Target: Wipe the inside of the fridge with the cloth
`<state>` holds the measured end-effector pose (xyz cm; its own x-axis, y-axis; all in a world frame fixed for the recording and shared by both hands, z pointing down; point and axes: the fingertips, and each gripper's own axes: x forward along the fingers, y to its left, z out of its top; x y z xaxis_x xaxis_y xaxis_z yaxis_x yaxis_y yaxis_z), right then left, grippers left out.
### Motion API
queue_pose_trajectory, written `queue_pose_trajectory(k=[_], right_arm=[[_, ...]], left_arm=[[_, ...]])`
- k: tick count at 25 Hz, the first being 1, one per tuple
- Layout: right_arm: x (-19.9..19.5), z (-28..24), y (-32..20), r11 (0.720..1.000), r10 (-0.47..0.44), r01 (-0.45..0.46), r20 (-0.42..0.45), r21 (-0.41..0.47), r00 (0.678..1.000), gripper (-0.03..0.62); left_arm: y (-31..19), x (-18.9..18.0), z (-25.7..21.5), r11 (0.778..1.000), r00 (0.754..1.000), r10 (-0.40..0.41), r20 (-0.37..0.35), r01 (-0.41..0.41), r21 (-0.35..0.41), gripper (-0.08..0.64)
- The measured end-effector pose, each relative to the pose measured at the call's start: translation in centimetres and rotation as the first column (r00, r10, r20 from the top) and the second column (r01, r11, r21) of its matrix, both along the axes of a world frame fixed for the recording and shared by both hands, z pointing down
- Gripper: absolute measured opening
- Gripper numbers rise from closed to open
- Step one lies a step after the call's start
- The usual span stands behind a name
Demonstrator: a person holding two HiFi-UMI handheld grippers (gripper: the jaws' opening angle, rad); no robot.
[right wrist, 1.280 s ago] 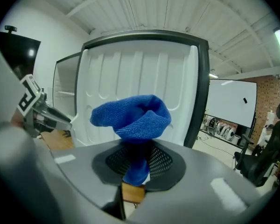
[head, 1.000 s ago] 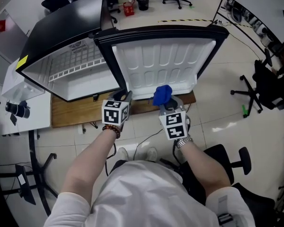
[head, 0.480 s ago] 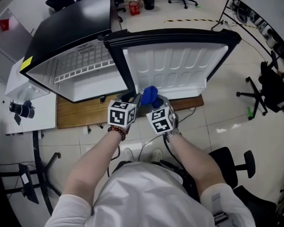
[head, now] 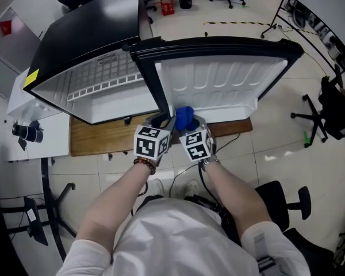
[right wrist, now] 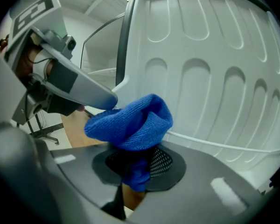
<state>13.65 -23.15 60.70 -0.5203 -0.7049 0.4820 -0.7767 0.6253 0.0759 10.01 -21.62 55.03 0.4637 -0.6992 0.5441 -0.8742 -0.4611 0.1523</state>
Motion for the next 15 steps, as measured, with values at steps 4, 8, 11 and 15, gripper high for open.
queue_pose_trajectory(k=[4,8,11,15], right_arm=[[1.1,-0.1,-0.1,1.0,0.019,-0.019,0.003,-0.001,1.0,0.066],[3.1,0.0,-0.6,0.999,0.045,-0.045,0.0,0.004,0.999,0.066],[5.0,-0.1,-0.9,0.997,0.074,-0.074,-0.006,0.006,0.997,0.066],[7.7,0.0,-1.2,0.993,0.114,-0.114,-0.019,0.009,0.993,0.066]], left_arm=[[0.0,0.0,-0.1,1.0,1.0,-0.014,0.006,0.014,0.009,0.107],[0.0,0.0,-0.1,0.999,0.999,-0.03,0.013,0.03,0.014,0.109],[0.0,0.0,-0.1,0.999,0.999,-0.041,0.018,0.04,0.015,0.107],[0.1,-0.1,0.0,0.998,0.998,-0.057,0.014,0.057,0.015,0.107]])
